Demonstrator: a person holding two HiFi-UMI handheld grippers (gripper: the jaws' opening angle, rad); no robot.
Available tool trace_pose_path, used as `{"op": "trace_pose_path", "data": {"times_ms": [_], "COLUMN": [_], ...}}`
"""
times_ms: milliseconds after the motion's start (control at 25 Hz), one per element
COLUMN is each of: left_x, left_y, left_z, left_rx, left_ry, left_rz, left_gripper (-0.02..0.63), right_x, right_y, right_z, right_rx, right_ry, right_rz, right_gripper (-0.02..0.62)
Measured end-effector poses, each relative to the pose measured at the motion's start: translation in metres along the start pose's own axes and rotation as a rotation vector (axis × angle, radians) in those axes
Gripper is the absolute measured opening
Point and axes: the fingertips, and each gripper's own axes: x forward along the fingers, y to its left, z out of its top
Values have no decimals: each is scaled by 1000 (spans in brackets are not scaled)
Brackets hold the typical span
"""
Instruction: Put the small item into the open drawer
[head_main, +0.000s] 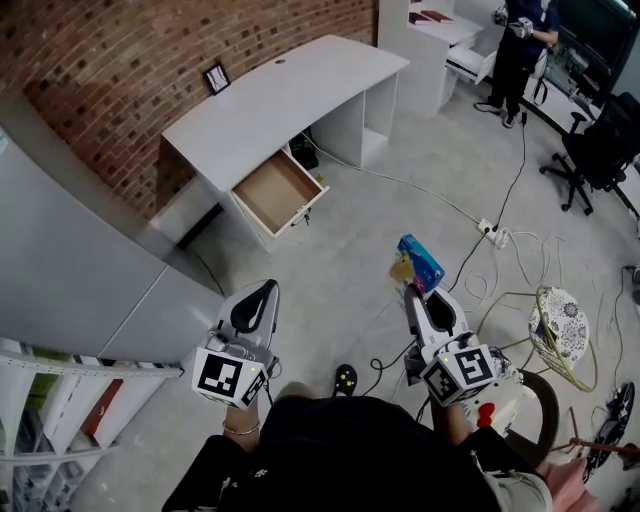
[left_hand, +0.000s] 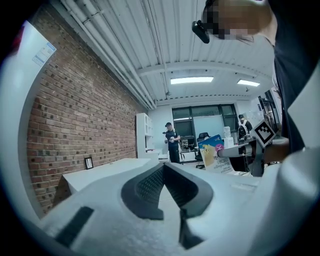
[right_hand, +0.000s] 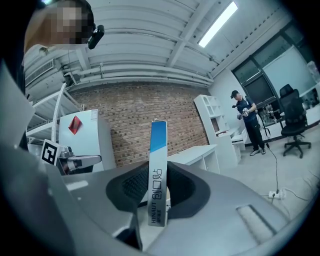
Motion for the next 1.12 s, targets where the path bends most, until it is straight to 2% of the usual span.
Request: {"op": "trace_pose_path", "data": {"times_ms": [200,520,880,1120], "left_x": [2,16,71,105], "left_y": [5,10,20,44], "left_z": [4,3,3,1], "left_rx": [-1,-6,-37,-52], "left_ry": [0,-19,-58,-65], "left_rz": [3,-39,-111,-130], "left_gripper": [-3,-3,-3,-3], "right_x": [0,2,17,47], "right_y": [-2,-8,-34,-46], "right_z": [1,-5,6,9], "right_rx": [15,33,13,-1], "right_ry": [-6,-6,-16,3], "right_rz": [-7,-39,-95,-118], "right_gripper": [97,97,97,97]}}
